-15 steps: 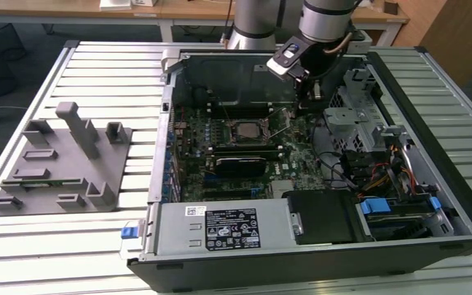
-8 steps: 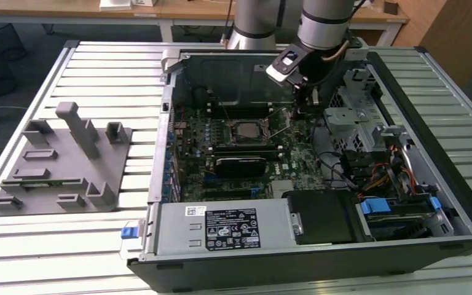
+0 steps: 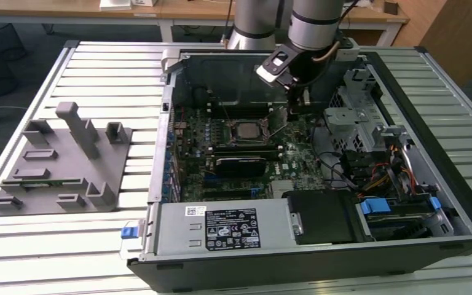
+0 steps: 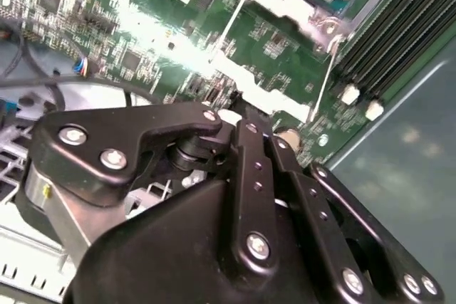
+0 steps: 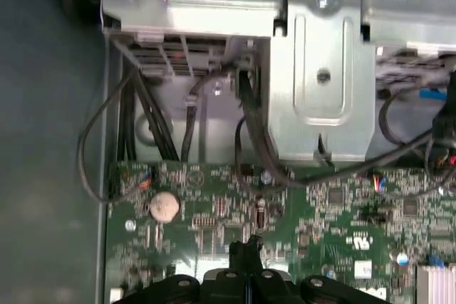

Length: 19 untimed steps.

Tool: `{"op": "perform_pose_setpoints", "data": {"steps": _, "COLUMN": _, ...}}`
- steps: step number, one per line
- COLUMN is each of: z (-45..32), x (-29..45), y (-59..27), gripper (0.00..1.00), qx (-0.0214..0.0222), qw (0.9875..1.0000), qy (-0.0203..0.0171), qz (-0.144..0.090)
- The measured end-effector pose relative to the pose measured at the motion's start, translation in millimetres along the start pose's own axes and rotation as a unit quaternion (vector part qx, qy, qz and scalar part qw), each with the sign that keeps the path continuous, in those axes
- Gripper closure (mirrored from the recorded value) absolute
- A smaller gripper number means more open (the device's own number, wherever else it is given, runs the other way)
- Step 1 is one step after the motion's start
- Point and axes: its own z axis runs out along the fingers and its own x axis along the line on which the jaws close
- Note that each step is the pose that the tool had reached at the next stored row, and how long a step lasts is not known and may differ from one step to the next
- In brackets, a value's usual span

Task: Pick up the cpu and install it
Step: 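Close the cpu cover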

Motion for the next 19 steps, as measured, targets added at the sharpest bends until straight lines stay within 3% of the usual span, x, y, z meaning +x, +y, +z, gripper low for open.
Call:
{"op": "perform_pose_setpoints", "data": {"steps": 8, "z": -0.5, "x": 0.4, "y": -30.9, "gripper": 0.89, "qx": -0.0018, "qw": 1.0, "qy": 0.0, "qz": 0.0}}
{"op": "perform_pose_setpoints", "data": {"steps": 11, "z": -0.6, "x": 0.6, "y": -38.8, "gripper": 0.89, "qx": -0.0019, "qw": 1.0, "qy": 0.0, "qz": 0.0}}
{"op": "perform_pose_setpoints", "data": {"steps": 19, "z": -0.6, "x": 0.6, "y": -40.4, "gripper": 0.89, "qx": -0.002, "qw": 1.0, "qy": -0.0001, "qz": 0.0}}
